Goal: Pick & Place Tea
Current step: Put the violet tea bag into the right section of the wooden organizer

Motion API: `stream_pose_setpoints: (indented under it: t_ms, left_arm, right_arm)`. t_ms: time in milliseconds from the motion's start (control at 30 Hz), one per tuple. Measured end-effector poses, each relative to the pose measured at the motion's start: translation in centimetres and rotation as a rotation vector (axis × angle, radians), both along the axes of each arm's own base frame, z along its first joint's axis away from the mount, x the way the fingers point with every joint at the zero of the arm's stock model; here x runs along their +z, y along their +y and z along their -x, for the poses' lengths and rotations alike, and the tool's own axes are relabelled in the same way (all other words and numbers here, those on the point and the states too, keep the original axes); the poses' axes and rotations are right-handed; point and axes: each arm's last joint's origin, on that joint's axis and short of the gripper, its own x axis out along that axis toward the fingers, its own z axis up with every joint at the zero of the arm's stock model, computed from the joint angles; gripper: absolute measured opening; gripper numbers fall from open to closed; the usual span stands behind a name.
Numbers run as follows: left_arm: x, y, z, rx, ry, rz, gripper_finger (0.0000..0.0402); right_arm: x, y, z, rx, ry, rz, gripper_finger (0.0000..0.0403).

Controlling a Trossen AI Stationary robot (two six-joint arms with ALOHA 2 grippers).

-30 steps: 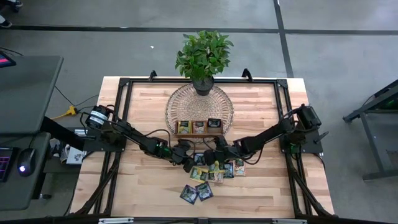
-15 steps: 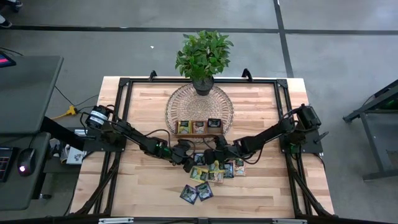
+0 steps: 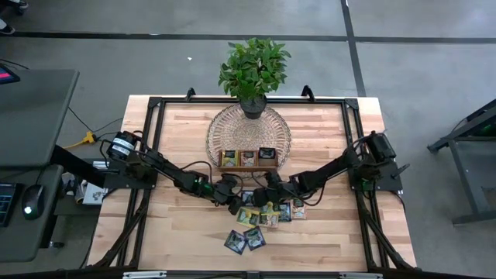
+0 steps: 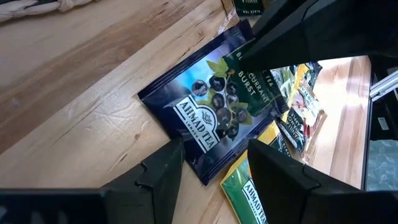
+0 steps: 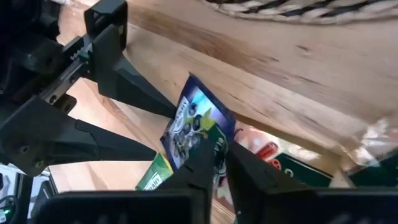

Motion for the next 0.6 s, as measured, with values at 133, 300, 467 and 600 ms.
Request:
stream_pose_setpoints:
  t_ms: [133,300,467,600]
  left_arm:
    - [0.00,0.00,0.00,-0.005,0.001,0.004,0.0184]
    - [0.00,-0.05,0.00,-0.039,0.002,-0.004,0.0184]
    - [0.25,-0.11,0.03,-0.086,0.000,-0.005,0.0184]
    - [1.00,-0.22,0.22,-0.139,-0.012,0.003,0.0184]
  right_arm:
    - [-0.07,0.02,-0.01,0.021,0.002,0.015,0.0004]
    - [-0.07,0.05,0.00,0.045,0.004,0.024,0.0002]
    - [-0.03,0.12,-0.01,0.079,0.004,0.031,0.0001]
    - [0.11,0.22,-0.10,0.112,-0.009,0.027,0.0001]
